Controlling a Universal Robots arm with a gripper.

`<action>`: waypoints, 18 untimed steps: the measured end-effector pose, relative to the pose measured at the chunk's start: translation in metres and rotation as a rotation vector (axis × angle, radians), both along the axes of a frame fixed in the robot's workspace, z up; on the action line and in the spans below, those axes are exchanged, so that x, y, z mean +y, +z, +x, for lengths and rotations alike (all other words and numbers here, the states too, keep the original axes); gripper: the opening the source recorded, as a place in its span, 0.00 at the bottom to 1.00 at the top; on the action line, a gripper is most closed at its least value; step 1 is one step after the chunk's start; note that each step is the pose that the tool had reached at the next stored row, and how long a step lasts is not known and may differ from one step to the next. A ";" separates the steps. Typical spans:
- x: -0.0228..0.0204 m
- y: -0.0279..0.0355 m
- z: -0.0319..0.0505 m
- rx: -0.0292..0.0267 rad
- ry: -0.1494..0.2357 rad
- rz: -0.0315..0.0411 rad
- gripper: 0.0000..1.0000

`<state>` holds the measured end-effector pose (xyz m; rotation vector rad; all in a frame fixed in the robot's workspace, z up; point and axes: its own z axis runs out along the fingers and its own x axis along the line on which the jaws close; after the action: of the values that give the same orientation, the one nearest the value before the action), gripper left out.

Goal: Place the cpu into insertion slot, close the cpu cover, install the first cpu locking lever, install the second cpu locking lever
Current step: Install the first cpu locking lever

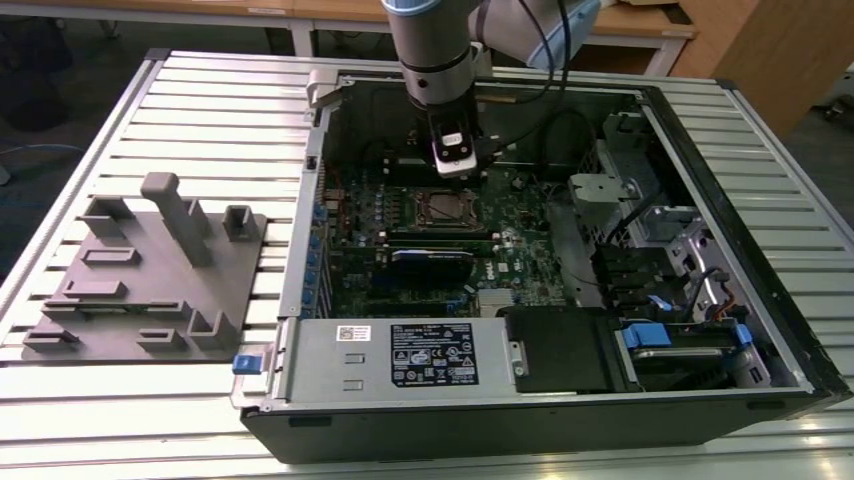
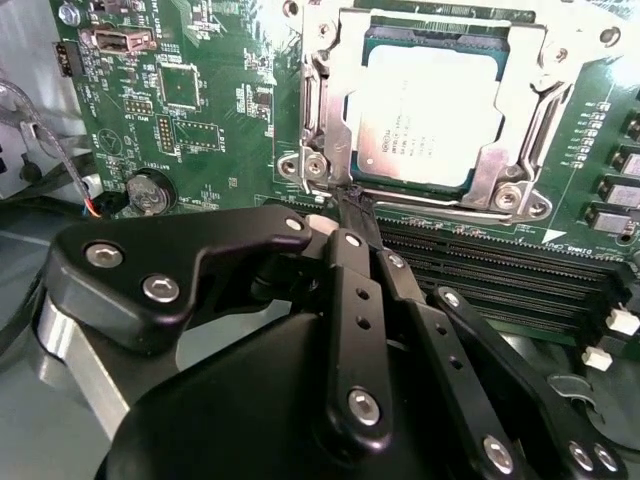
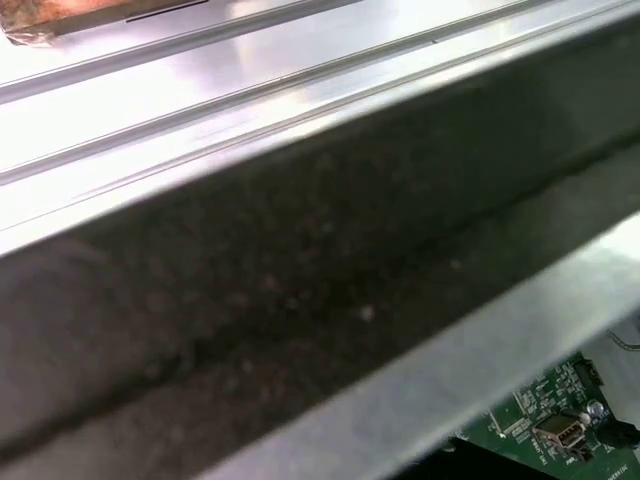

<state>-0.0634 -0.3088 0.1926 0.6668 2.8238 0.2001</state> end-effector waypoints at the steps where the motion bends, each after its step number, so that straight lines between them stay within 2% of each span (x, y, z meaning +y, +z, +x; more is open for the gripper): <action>1: 0.0000 -0.0001 0.0000 -0.0001 0.000 0.0002 0.10; 9: 0.0000 0.0001 0.0000 -0.0001 0.000 0.0016 0.10; 12: 0.0000 0.0053 0.0000 0.0023 0.000 0.0013 0.10; 18: 0.0000 0.0191 0.0001 0.0030 0.000 0.0014 0.10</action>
<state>-0.0634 -0.3087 0.2117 0.6680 2.8268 0.2013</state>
